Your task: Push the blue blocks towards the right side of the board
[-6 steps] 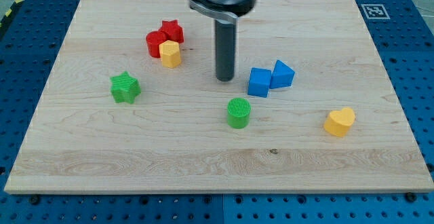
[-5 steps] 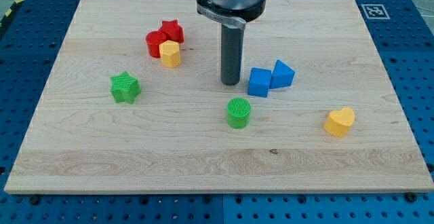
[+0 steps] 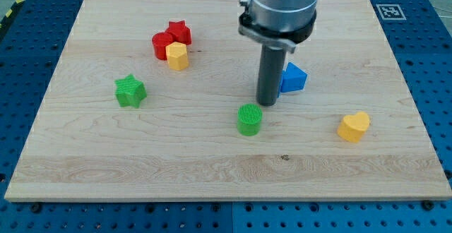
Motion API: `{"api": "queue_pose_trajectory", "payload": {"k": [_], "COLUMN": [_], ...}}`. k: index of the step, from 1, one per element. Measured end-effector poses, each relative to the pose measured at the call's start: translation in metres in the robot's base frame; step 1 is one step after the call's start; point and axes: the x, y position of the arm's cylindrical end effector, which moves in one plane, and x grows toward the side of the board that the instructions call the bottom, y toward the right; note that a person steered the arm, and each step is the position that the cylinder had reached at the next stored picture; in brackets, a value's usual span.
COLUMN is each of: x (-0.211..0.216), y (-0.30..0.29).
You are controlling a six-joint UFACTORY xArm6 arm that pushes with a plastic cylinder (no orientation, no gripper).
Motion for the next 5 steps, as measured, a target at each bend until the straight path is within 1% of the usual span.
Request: {"api": "queue_pose_trajectory", "payload": {"k": [1,2,3,5], "x": [-0.010,-0.009,0.004,0.004], "y": [0.023,0.026,0.009,-0.007]}}
